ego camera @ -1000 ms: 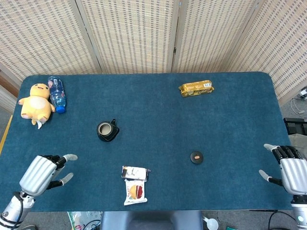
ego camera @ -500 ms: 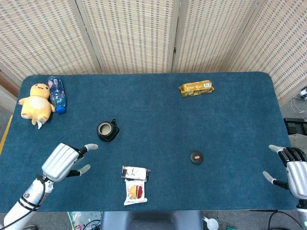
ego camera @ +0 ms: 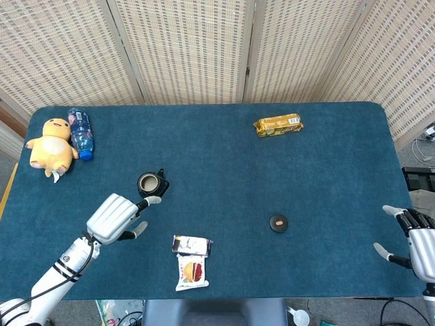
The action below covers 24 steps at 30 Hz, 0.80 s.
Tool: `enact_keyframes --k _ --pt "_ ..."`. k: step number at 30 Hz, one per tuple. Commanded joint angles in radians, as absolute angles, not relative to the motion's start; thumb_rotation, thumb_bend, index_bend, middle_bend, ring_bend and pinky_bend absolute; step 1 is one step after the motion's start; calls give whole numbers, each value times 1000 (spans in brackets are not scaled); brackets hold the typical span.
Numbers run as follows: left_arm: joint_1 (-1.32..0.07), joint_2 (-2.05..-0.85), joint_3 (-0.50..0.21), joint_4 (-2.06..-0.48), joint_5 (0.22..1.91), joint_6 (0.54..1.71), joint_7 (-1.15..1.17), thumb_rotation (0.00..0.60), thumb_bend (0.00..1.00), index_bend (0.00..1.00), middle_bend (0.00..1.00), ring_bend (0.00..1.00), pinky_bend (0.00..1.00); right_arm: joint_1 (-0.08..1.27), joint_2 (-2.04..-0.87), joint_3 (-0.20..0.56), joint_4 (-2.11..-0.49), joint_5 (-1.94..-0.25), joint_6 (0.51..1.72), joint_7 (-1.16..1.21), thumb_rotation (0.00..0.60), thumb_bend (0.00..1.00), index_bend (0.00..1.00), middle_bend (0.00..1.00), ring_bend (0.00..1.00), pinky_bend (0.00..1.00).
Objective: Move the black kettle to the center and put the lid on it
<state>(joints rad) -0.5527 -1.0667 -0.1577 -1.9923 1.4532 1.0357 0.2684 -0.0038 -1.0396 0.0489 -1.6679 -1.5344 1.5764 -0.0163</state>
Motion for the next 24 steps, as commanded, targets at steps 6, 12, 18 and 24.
enact_keyframes --k 6,12,18,24 --pt "-635 -1104 -189 -2004 1278 962 392 600 647 209 1000 857 925 -9 -1033 50 -1666 -1537 1582 2 600 13 263 324 243 273" --pt "-678 -1135 -189 -1972 1170 935 439 600 696 208 1000 854 924 -16 -1028 51 -1662 -1542 1595 23 600 14 263 324 243 273" --pt "-725 -1176 -190 -1926 1051 915 472 600 697 208 1000 853 924 -15 -1026 52 -1659 -1541 1590 28 600 13 263 324 243 273" --pt "-762 -1197 -179 -1909 968 923 522 600 697 208 1000 853 924 -15 -1024 50 -1660 -1546 1588 31 600 13 263 324 243 273"
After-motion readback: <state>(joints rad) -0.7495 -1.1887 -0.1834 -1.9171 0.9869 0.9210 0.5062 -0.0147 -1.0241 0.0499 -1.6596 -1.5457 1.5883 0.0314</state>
